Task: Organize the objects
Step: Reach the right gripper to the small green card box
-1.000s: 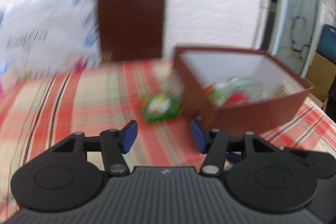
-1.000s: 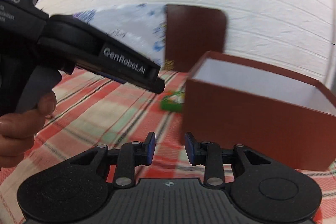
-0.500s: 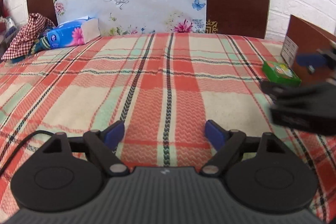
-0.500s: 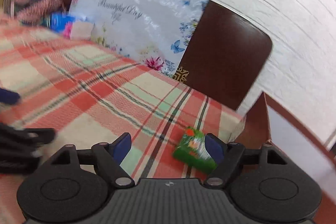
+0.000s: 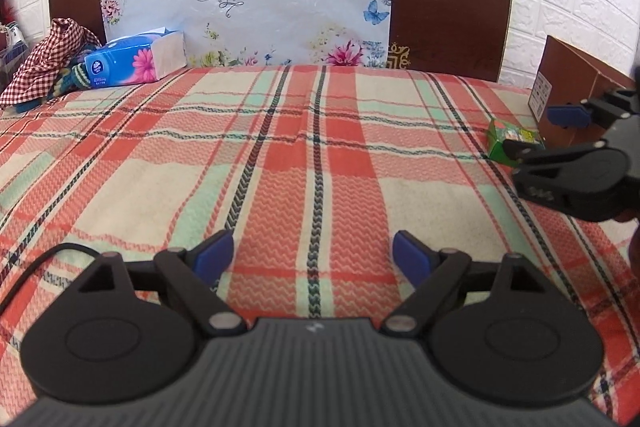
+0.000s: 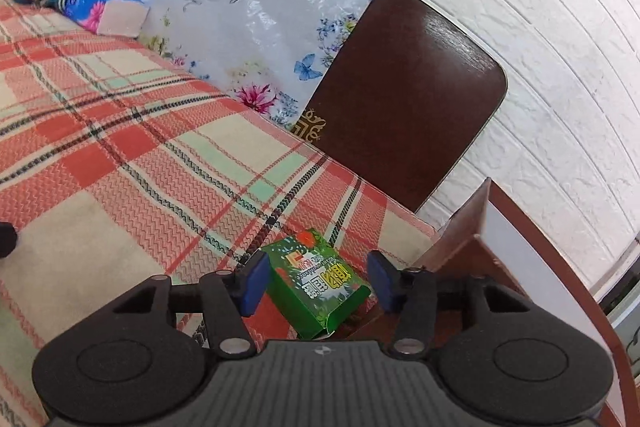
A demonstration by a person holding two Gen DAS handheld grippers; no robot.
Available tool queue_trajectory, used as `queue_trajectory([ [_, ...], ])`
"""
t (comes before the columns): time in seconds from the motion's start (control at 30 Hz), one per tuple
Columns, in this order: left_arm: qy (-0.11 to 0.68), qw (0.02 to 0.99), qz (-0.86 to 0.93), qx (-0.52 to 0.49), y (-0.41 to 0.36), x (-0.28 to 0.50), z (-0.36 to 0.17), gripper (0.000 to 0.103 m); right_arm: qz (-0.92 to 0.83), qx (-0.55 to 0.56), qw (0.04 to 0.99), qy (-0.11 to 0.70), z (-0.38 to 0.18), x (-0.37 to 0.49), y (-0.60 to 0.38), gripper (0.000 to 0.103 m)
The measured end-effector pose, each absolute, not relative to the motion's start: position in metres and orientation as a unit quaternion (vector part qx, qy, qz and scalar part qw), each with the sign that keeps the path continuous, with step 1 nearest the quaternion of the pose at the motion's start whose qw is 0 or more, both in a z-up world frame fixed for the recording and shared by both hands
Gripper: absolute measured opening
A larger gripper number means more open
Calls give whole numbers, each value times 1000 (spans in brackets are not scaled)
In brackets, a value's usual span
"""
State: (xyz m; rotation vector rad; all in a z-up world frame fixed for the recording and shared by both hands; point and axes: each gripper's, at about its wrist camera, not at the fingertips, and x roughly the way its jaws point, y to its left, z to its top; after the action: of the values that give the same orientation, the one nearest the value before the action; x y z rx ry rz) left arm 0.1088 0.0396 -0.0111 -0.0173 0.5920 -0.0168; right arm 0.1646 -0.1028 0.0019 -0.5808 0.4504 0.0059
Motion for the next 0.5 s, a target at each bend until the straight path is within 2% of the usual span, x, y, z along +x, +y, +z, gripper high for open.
queue_trajectory([
  [0.03,292,956,-8,-8,40,109,-11,88,6,-293,929,225,-1,169,-99,71],
  [0.07,292,956,-9,-9,40,109,-11,88,9,-303,924,233,-4,173,-95,77],
  [0.33,293,956,-12,-12,40,109,-12,91,34,-327,902,282,1,215,-89,82],
  [0.43,293,956,-12,-12,40,109,-12,91,59,-304,891,333,11,232,-97,81],
  [0.5,293,956,-12,-12,40,109,-12,91,78,-269,880,384,20,247,-104,76],
])
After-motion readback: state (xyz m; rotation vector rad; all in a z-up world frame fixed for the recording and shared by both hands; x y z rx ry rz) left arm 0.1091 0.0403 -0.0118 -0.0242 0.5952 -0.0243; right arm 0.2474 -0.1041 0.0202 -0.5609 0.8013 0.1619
